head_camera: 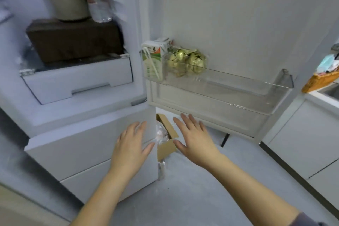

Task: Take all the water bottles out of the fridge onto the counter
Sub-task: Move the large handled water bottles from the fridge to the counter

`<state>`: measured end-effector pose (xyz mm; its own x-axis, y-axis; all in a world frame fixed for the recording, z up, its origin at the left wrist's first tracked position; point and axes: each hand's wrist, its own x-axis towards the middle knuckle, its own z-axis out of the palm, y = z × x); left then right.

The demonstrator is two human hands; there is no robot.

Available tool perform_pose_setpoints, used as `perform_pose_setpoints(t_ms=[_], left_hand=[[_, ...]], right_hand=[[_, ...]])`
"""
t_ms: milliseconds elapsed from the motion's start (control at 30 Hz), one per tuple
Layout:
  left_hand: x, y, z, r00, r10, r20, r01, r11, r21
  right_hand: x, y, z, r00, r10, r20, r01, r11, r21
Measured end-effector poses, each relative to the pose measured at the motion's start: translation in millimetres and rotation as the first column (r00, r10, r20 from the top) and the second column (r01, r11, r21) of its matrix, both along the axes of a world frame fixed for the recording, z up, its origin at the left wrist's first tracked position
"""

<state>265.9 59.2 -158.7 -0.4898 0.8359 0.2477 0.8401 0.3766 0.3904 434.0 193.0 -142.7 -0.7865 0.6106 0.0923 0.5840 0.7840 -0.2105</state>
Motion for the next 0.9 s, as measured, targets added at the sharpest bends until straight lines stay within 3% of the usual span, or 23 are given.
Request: perform_pose_setpoints(t_ms=[500, 700, 900], left_hand=[[-184, 11, 84, 0.92, 0.336, -0.2, -0.314, 0.94, 0.131], [-260, 41, 119, 0.894, 0.372, -0.248, -0.368, 0.928, 0.065], [-341, 79, 149, 0.84, 0.337, -0.426, -0.347, 0.936, 0.056]], right_hand=[[-243, 43, 63, 0.961, 0.239, -0.136, -0.238, 0.971, 0.025], [-341, 60, 89, 0.976, 0.157, -0.153, -0.149, 0.987, 0.061], [-417, 98, 120, 0.989, 0.007, -0.146, 0.003, 0.997, 0.074]])
